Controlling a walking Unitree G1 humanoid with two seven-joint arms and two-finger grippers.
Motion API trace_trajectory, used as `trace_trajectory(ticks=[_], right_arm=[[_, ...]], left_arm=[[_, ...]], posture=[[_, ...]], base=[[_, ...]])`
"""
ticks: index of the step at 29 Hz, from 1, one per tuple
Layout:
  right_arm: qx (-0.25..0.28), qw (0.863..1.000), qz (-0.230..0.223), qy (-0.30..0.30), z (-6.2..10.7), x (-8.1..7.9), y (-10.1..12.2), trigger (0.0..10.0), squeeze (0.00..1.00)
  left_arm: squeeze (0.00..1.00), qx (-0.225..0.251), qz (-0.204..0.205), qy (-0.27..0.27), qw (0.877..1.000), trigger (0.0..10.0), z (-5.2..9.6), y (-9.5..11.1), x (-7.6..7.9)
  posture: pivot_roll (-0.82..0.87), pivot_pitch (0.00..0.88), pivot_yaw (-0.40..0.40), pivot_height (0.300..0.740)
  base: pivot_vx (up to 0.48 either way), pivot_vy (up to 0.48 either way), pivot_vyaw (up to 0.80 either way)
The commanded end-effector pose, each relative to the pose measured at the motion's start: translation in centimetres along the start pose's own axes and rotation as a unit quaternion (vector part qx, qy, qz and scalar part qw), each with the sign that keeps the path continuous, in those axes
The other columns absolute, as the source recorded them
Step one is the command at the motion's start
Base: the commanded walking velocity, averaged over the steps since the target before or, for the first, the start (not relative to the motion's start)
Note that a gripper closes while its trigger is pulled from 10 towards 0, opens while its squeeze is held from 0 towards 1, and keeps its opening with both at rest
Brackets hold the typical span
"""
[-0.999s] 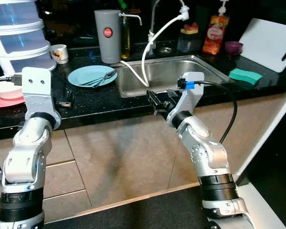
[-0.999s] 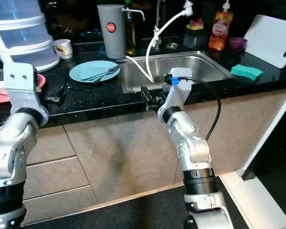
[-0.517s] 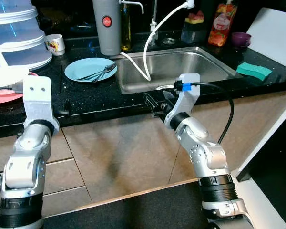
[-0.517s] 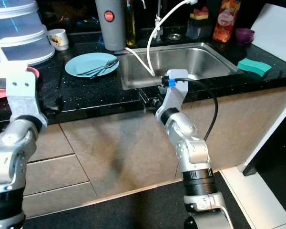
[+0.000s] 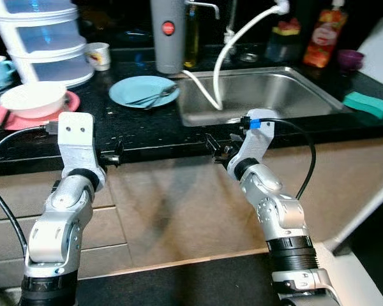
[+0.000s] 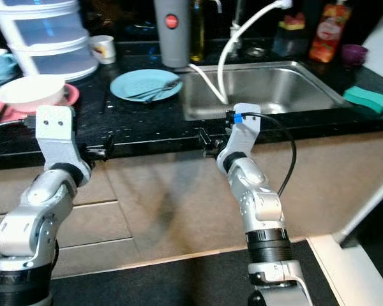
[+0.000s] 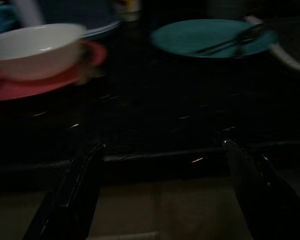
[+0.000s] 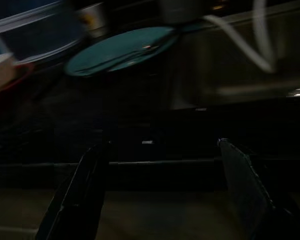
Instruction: Kitchen organization
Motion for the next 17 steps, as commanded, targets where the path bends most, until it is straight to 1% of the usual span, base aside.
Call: trace_trajectory(ticks=[1,2,6,7,8,9,10,12,13,14,15,16,17], right_arm=[[-0.017,1.0,-0.005,-0.015,0.1,0.5,-0.8,10.0,0.0],[-0.012,1.0,-0.016,-0.021,0.1,0.7,-0.7,10.0,0.0],[-0.008,0.999,-0.018,-0.027,0.0,0.8,-0.5,10.0,0.0],[-0.005,0.999,-0.017,-0.027,0.0,0.7,-0.4,10.0,0.0],[0.001,1.0,-0.018,-0.025,0.0,0.7,-0.1,10.0,0.0],[0.001,1.0,-0.018,-0.025,0.0,0.7,-0.1,10.0,0.0],[0.004,1.0,-0.018,-0.025,0.0,0.7,0.0,10.0,0.0],[0.013,1.0,-0.013,-0.025,0.0,0.7,0.2,10.0,0.0],[0.025,1.0,-0.007,-0.016,0.0,0.4,0.5,10.0,0.0],[0.025,1.0,-0.007,-0.016,0.0,0.4,0.5,10.0,0.0],[0.027,0.999,0.045,-0.007,0.2,0.1,0.1,10.0,0.0],[0.025,0.996,0.084,-0.001,0.4,0.0,-0.3,10.0,0.0],[0.024,0.994,0.11,0.004,0.6,-0.1,-0.7,10.0,0.0]], left_arm=[[0.0,0.01,-0.027,0.003,1.0,10.0,0.2,0.3,-0.2],[0.0,0.016,-0.038,0.004,0.999,10.0,0.2,0.4,-0.3],[0.0,0.02,-0.05,0.003,0.999,10.0,0.1,0.8,-0.5],[0.0,0.022,-0.058,0.002,0.998,10.0,0.1,1.0,-0.5],[0.0,0.027,-0.076,0.003,0.997,10.0,-0.1,1.2,-0.7],[0.0,0.027,-0.076,0.003,0.997,10.0,-0.1,1.2,-0.7],[0.0,0.03,-0.072,0.003,0.997,10.0,-0.1,1.3,-0.7],[0.0,0.051,-0.032,-0.003,0.998,10.0,-0.1,1.6,-0.7],[0.0,0.076,0.005,-0.022,0.997,10.0,0.1,1.3,-0.7],[0.0,0.076,0.005,-0.022,0.997,10.0,0.1,1.3,-0.7],[0.0,0.083,0.001,-0.037,0.996,10.0,0.6,-0.2,-1.0],[0.0,0.081,-0.013,-0.041,0.996,10.0,0.9,-1.1,-1.2],[0.0,0.079,-0.024,-0.045,0.996,10.0,1.1,-1.6,-1.3]], posture=[[0.01,0.062,0.026,0.74],[0.01,0.062,0.026,0.74],[0.01,0.062,0.027,0.74],[0.01,0.063,0.03,0.74],[0.01,0.065,0.029,0.74],[0.01,0.065,0.029,0.74],[0.01,0.065,0.029,0.74],[0.01,0.065,0.029,0.74],[0.02,0.066,0.031,0.74],[0.02,0.066,0.031,0.74],[0.01,0.064,0.034,0.74],[0.01,0.064,0.034,0.74],[0.01,0.065,0.034,0.74]], base=[[0.0,0.0,0.8],[0.0,0.0,0.0],[0.0,0.0,0.0],[0.0,0.0,0.0],[0.0,0.0,0.0],[0.0,0.0,0.0],[0.0,0.0,0.0],[0.0,0.0,0.0],[0.0,0.0,0.0],[0.0,0.0,0.0],[0.0,0.0,0.0],[0.0,0.0,0.0],[0.0,0.0,0.0]])
Point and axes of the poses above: a point about 5 cm out from each wrist's last joint towards the gripper, its own z axis pointing back from the gripper into the wrist, its own y axis along the axis of the wrist's last joint, x = y × z, the point moved 1 cm from there along -z, pointing out of the wrist towards the gripper, and after that the axes turned 6 degrees about -z, right-handed, at the moved point
